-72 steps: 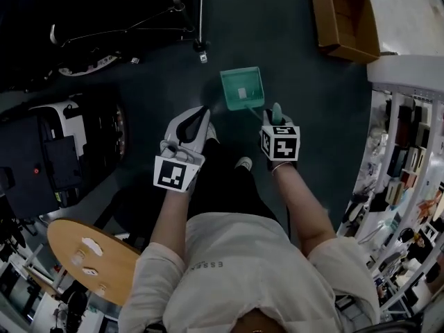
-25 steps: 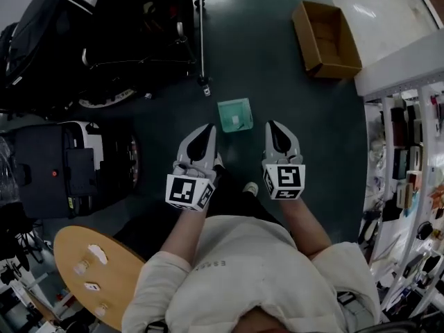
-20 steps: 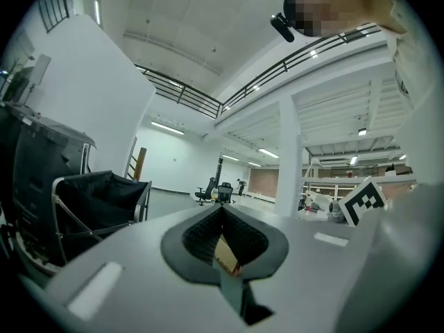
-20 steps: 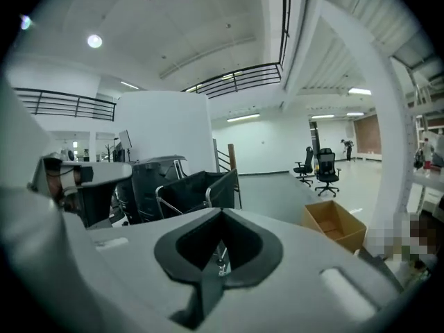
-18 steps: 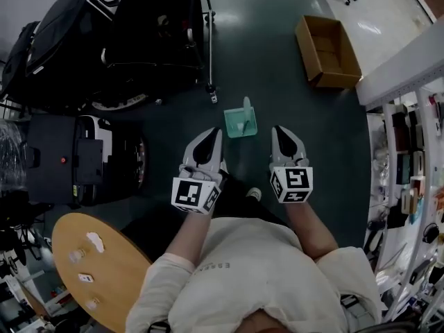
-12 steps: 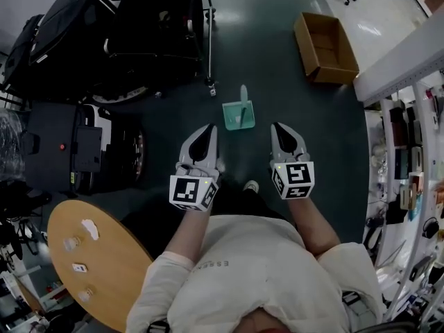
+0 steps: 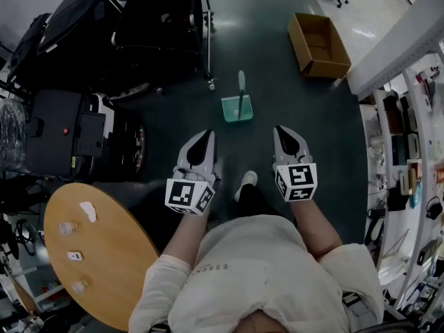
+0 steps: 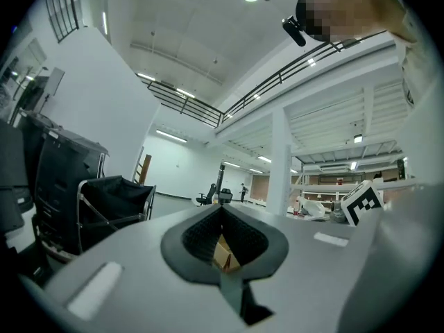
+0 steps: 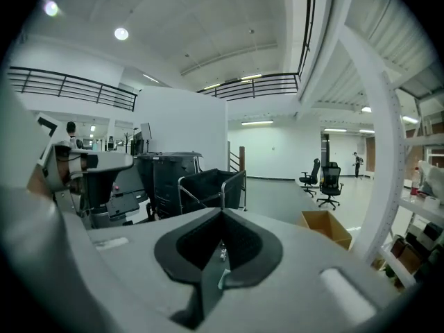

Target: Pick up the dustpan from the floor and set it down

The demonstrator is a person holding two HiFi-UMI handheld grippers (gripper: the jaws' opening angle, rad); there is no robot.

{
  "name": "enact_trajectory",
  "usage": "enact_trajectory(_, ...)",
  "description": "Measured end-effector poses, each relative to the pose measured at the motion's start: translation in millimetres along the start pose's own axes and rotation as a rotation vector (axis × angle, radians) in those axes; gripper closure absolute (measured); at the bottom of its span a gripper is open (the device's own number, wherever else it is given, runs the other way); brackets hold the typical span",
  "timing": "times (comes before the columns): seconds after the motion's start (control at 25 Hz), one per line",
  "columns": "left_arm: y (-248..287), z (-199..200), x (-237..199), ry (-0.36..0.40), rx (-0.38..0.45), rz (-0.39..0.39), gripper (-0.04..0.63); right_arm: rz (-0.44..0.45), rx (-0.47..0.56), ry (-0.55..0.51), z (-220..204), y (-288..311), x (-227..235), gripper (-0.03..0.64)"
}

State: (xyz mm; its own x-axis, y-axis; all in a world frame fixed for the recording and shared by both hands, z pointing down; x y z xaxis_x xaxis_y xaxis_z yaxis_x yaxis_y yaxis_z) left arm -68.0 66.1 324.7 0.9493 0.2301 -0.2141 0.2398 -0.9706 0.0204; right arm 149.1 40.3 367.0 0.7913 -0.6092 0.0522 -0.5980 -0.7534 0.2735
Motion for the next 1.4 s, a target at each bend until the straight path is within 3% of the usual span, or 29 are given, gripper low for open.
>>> enact_trajectory(0.16,-49,13,16,0.047,0.037,-0.016,0.58,0.009,0.009,-0.023,-9,-44,-38,0.624)
enact_trajectory(0.32,-101,11,31,0.044,0.043,-0.022,0.58,0.02,0.005,-0.008,-24,-84,-69,0.624)
enact_trajectory(0.6,-171,-21,54,0.019,-0.027,-0.028,0.58,0.052,0.037,-0.001,-30,-143,-110,0.624)
enact_trajectory(0.88,-185,-11,69,0.07,0.009,-0.022,0.58,0.088,0.058,-0.011,-20,-159,-120,0.624)
enact_trajectory(1.4,-191,-2,84,0.086,0.037,-0.044,0.58,0.088,0.054,-0.031,-12,-171,-118,0.626)
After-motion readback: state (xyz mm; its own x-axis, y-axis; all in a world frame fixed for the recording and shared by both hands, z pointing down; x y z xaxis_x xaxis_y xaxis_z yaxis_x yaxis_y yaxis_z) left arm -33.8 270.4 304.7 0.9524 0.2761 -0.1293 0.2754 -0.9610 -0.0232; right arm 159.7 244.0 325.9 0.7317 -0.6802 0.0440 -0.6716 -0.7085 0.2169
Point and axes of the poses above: the fingertips, and each gripper's own axes: y forward along the fingers, x to its right, z out of its top, the point moved 6 cm from there along -y, backward along the fingers, and after that the axes turned 13 degrees about z, right-handed, at the moved point
